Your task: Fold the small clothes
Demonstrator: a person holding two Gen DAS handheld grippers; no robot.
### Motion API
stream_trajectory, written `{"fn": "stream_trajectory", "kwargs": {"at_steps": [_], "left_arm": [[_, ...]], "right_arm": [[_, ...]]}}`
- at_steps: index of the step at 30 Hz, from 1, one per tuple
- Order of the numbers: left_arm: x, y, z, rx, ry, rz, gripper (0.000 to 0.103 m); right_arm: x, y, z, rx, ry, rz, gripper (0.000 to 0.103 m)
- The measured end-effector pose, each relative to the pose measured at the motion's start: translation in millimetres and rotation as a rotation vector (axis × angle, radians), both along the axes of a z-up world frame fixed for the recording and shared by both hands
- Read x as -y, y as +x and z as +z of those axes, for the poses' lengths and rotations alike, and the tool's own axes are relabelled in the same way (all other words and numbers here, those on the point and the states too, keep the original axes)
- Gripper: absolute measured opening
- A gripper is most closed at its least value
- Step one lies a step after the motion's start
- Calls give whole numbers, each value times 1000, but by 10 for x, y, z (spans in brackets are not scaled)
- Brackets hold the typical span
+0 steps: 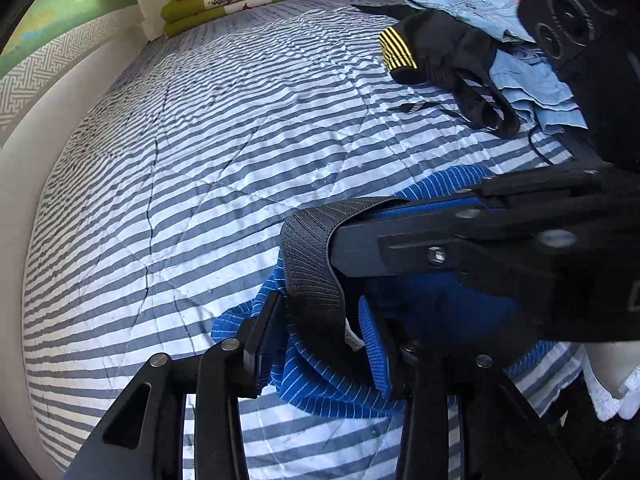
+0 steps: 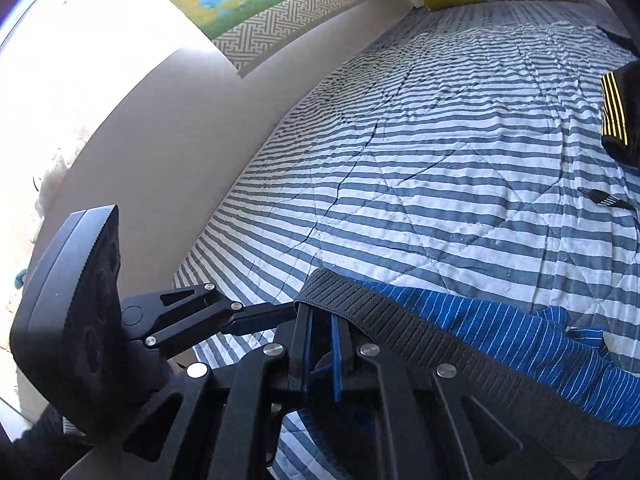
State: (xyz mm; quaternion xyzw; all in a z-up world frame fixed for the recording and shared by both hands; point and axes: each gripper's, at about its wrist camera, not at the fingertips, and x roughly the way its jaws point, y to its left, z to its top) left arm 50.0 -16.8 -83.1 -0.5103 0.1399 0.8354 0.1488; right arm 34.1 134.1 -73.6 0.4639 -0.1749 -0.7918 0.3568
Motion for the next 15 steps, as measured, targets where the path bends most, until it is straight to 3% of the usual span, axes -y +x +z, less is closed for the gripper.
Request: {"fn": "stream_trajectory", "kwargs": {"at_steps": [3, 5, 10, 15], "left_arm": [[36, -198, -123, 40, 45, 60, 28], [43, -294, -172, 66, 65, 84, 13], [100, -283, -120, 85, 92, 74, 9], [365, -67, 84, 111, 213, 115, 8]], "right_arm": [[-90, -64, -51, 19, -5, -12, 7], [-144, -75, -86, 24, 9, -16, 7], [-341, 99, -139, 27, 59, 22, 10], [-484, 522, -253, 19, 201, 117, 10]]}}
